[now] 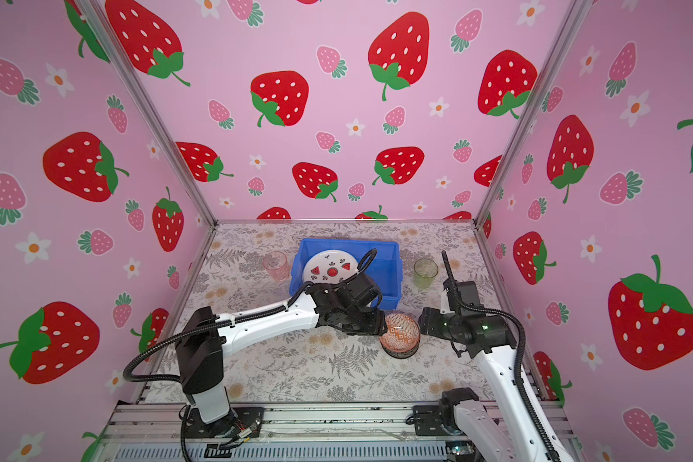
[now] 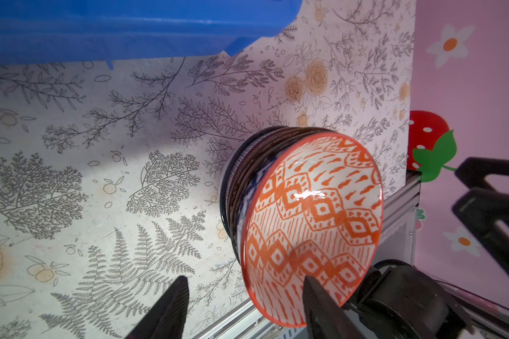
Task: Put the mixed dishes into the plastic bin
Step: 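Reach the left gripper to the bowl stack beside the right gripper, then pinch the orange-patterned top bowl rim with the left gripper and lift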
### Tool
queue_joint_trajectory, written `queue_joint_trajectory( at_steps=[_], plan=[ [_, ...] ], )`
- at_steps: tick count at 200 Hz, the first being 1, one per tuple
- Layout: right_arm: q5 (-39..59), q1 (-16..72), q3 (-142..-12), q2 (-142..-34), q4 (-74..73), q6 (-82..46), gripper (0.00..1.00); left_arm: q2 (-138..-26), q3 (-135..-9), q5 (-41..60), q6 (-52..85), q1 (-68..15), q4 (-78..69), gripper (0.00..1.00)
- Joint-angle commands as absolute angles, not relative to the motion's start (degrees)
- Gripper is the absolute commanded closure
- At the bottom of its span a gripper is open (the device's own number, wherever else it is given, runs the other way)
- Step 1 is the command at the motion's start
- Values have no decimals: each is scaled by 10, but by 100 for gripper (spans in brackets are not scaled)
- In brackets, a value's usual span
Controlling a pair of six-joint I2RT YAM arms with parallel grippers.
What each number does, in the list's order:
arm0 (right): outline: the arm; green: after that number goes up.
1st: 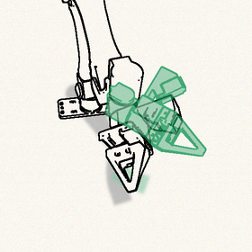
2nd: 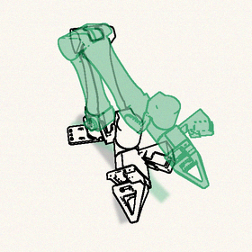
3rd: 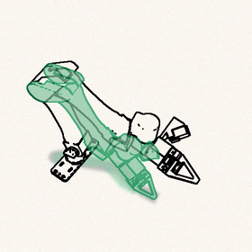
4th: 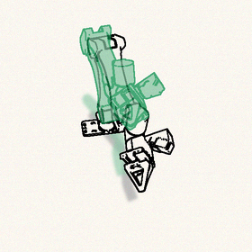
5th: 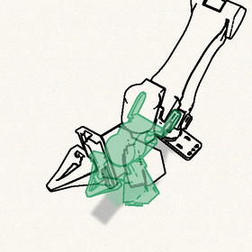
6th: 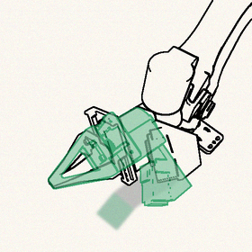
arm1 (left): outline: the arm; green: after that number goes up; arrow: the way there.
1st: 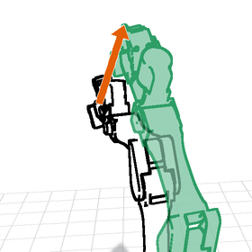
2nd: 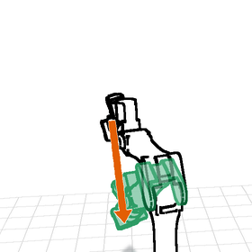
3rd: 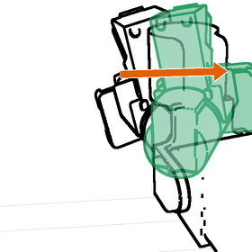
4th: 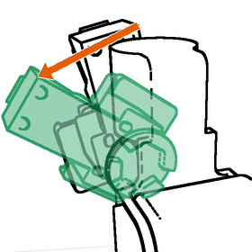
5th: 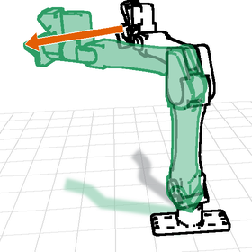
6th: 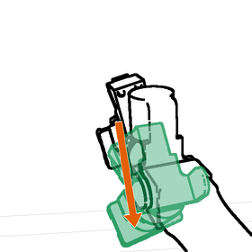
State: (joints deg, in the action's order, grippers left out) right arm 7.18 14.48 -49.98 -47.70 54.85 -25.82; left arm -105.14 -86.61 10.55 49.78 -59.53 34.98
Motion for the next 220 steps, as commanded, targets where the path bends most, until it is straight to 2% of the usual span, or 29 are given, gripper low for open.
queue_joint_trajectory(
  at_steps=[1,30,73,106,167,220],
  plan=[
    [84,137,-494,-467,548,-243,31,-1065,-898,114,487,-598,377,42],
    [85,132,-490,-462,551,-243,31,-1080,-913,123,479,-599,384,51],
    [87,127,-490,-464,551,-239,31,-1094,-924,131,471,-599,389,53],
    [88,124,-490,-467,550,-236,31,-1103,-932,136,468,-599,393,62],
    [88,120,-487,-464,552,-230,32,-1119,-948,147,463,-599,399,65],
    [88,118,-479,-456,554,-232,32,-1124,-951,148,459,-599,404,74]
  ],
)
